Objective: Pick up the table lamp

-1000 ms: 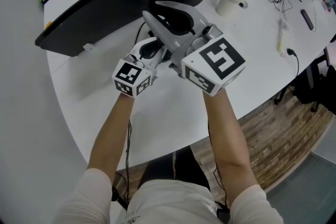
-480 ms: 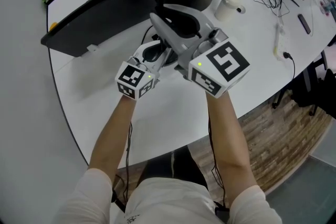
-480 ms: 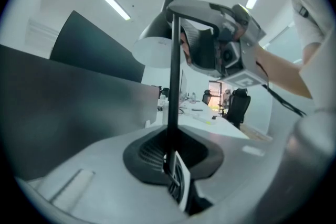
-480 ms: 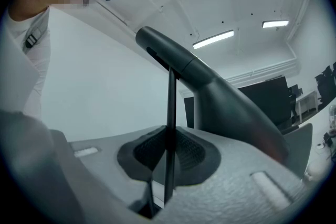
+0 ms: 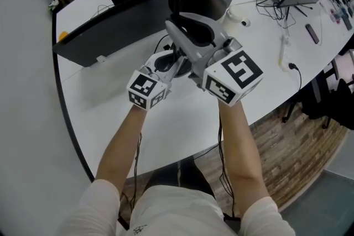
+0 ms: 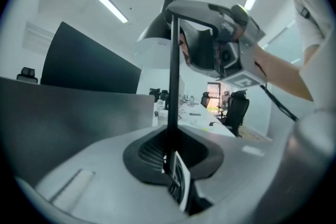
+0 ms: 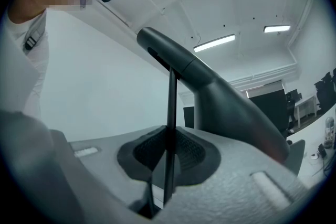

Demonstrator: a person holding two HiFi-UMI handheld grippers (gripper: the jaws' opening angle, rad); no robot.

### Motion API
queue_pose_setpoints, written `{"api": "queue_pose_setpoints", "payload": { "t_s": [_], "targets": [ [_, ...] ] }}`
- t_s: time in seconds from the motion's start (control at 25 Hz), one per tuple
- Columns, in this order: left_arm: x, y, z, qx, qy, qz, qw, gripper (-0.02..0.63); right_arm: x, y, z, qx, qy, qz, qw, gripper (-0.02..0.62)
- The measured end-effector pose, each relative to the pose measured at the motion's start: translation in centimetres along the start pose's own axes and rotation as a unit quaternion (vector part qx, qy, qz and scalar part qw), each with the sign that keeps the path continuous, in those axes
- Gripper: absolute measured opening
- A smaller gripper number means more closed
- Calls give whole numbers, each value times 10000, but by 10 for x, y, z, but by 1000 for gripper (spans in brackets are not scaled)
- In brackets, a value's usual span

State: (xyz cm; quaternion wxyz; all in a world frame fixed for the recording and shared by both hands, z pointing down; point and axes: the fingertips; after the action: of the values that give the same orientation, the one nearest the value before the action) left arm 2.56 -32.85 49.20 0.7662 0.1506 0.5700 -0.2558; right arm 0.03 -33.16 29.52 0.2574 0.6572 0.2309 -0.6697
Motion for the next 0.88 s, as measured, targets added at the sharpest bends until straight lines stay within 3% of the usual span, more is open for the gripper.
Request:
{"api": "queue_pose_setpoints", "payload": {
  "t_s": [0.88],
  "targets": [
    [74, 44, -26, -4, 128, 111, 9999, 32, 78, -15, -43, -27, 70, -53, 10000, 46]
  ]
}}
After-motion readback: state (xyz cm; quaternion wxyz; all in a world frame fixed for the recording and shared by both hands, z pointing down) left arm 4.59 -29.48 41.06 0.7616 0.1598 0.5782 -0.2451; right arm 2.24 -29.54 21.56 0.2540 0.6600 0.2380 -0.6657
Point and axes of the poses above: the fingertips, and each gripper's own axes: z forward along the fingers, y to its right, x out of its top, and after that the axes turned 8 degrees about -y, right-handed
